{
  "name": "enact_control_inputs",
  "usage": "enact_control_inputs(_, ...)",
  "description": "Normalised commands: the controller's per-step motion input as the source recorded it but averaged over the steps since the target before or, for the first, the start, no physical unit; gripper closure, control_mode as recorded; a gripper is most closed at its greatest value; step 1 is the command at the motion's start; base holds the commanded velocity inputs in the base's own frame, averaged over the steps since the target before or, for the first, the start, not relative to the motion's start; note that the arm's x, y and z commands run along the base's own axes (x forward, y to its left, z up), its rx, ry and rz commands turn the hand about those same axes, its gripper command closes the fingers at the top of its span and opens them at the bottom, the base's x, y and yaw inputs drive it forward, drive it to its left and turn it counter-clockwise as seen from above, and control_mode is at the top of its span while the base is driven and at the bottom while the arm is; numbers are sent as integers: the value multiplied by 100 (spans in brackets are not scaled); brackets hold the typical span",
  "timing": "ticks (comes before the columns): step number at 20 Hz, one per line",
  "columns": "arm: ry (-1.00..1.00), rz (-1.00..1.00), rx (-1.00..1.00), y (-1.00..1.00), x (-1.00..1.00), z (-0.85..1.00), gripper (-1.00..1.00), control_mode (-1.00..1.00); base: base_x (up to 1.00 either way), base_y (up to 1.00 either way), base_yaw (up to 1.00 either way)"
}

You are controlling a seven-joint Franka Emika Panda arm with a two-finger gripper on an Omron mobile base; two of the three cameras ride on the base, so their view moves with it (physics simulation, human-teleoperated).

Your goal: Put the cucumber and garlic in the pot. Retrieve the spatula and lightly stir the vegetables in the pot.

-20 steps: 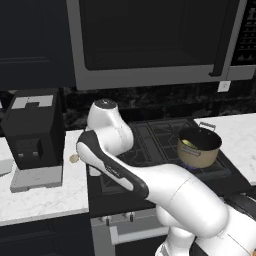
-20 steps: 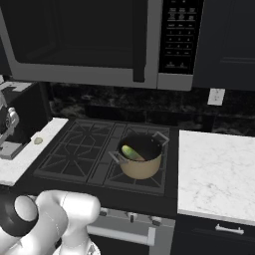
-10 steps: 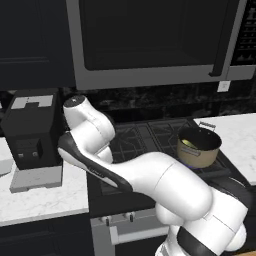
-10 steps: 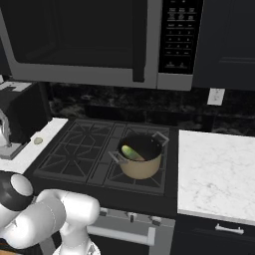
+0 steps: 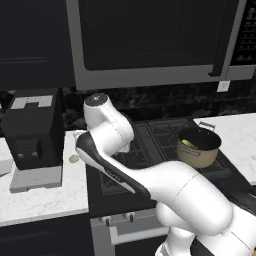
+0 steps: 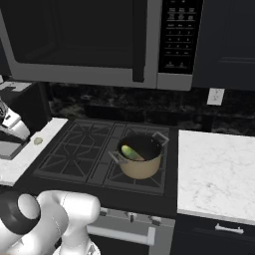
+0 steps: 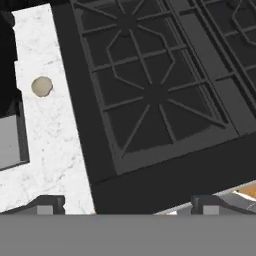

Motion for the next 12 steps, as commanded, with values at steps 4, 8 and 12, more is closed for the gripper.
enact_control_inputs(4, 0, 85, 2, -19, 56, -43, -100, -100, 0, 0, 0)
enact_control_inputs(8, 0, 63, 0, 6, 91, -32, -100, -100, 0, 0, 0)
enact_control_inputs(12, 10, 23, -3, 42, 91, -9, -100, -100, 0, 0, 0)
